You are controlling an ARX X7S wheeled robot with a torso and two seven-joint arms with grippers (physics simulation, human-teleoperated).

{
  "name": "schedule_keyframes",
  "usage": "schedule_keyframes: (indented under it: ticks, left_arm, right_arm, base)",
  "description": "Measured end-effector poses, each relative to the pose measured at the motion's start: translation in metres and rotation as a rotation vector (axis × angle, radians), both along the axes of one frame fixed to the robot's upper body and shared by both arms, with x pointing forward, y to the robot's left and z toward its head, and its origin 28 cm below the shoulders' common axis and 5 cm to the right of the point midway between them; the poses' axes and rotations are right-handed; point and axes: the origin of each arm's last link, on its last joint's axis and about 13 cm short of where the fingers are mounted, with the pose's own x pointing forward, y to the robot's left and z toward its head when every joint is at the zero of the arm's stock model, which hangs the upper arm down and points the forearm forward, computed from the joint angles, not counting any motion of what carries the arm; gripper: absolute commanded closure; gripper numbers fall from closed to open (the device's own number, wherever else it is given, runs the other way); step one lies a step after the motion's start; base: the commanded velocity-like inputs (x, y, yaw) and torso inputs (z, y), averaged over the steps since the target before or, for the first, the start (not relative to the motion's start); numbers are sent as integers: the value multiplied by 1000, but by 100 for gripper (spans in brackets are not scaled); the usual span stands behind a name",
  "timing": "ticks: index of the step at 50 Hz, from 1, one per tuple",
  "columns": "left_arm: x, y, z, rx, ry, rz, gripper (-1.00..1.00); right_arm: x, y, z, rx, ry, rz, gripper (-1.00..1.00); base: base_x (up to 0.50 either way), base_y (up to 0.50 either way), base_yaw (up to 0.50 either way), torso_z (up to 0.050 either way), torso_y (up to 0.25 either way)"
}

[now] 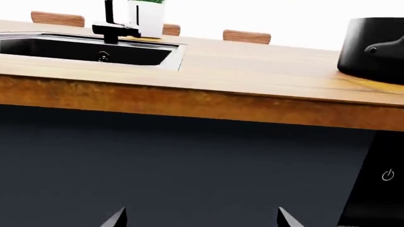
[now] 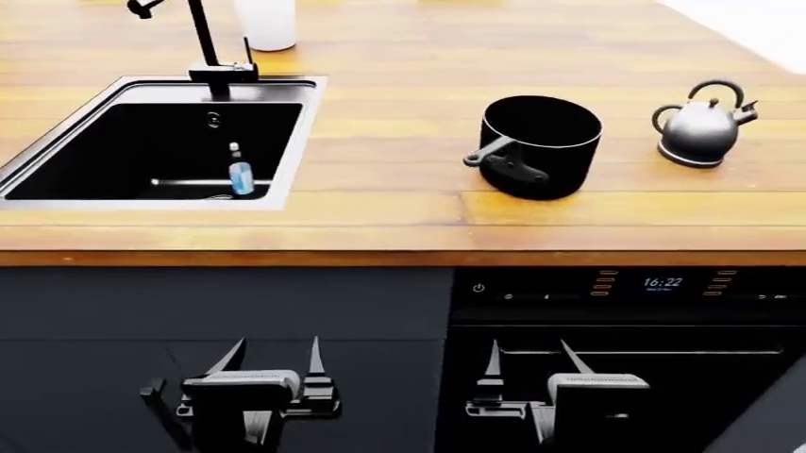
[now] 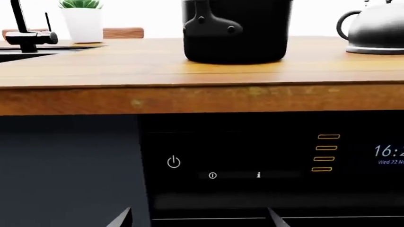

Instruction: Pick the teapot and pot and place them in the sink. Then turn on the water.

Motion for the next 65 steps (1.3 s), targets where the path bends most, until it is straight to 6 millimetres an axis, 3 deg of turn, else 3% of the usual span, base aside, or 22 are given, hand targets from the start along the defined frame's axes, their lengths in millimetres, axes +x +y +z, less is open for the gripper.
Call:
schedule_keyframes:
  ticks: [53,60,65]
  left_arm:
    - [0,2,4,-15,-7,10,-100]
    - [-2,7,17,-22,-9,33,-100]
    - [-4,20,50,-39,-12,34,-100]
  right_arm:
    - [0,-1,1,14,8,-15,-100]
    - [-3,-5,13,1,-1,-22,-100]
    - [-7,-11,41,-20,-12,-30,-100]
  base:
    - [0,-500,0,50,0]
    - [0,-71,0,22,0]
    - [0,0,0,0,0]
